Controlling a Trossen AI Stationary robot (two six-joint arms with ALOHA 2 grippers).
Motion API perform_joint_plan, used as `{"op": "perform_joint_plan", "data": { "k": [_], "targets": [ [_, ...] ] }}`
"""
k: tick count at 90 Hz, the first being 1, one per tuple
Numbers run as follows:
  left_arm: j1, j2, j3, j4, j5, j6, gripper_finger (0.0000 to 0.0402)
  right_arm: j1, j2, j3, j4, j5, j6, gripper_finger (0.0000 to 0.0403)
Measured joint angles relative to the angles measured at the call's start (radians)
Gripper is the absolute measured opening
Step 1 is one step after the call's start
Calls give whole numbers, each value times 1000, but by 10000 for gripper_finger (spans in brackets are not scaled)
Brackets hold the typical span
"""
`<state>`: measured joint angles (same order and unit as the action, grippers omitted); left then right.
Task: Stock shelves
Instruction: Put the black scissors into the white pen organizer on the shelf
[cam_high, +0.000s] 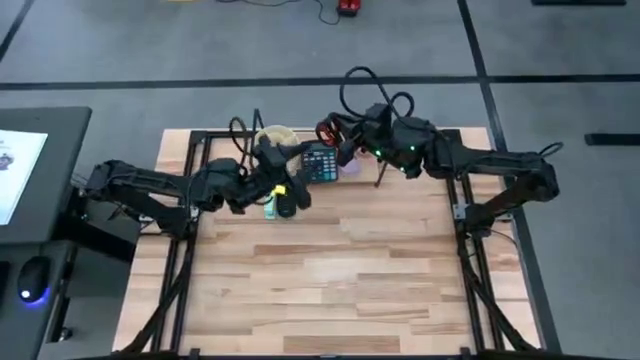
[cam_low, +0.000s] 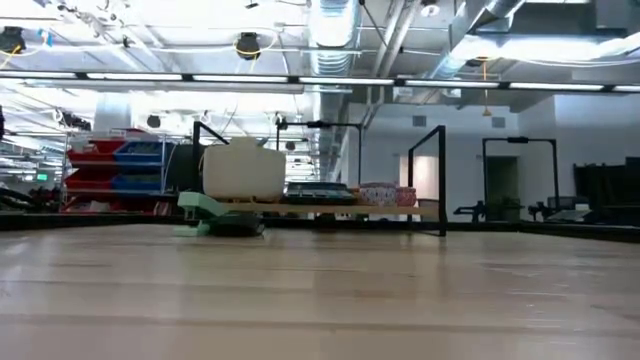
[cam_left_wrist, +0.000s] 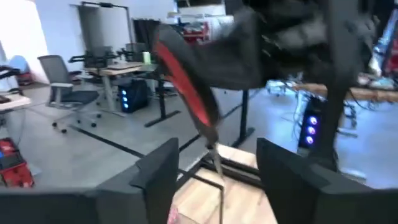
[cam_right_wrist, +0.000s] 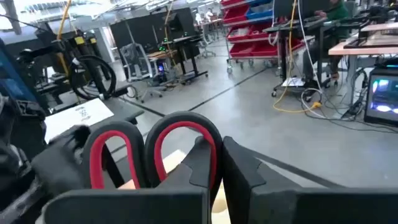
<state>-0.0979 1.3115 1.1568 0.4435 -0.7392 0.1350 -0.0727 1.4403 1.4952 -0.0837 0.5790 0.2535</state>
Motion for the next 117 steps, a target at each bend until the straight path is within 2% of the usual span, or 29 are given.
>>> {"op": "perform_joint_plan", "data": {
  "k": [16, 38, 63, 92, 105, 112, 117],
  "targets": [
    [58, 3, 0, 0, 118, -117, 253, 8, 7, 0, 5, -3, -24, 2],
    [79, 21, 0, 29, 132, -215, 244, 7, 7, 0, 3, -6, -62, 2],
    [90, 22, 0, 46, 166, -300, 176, 10, 15, 1, 4, -6, -107, 2],
    [112, 22, 1, 44, 212, -384, 121, 32, 42, 1, 13, -6, -161, 2],
    [111, 22, 1, 45, 208, -387, 65, 39, 45, 1, 16, -2, -174, 4],
    [111, 22, 1, 38, 193, -386, 25, 41, 46, 1, 16, 11, -185, 15],
    [109, 22, 1, 39, 188, -385, 13, 43, 45, 1, 19, 7, -184, 27]
  ]
}}
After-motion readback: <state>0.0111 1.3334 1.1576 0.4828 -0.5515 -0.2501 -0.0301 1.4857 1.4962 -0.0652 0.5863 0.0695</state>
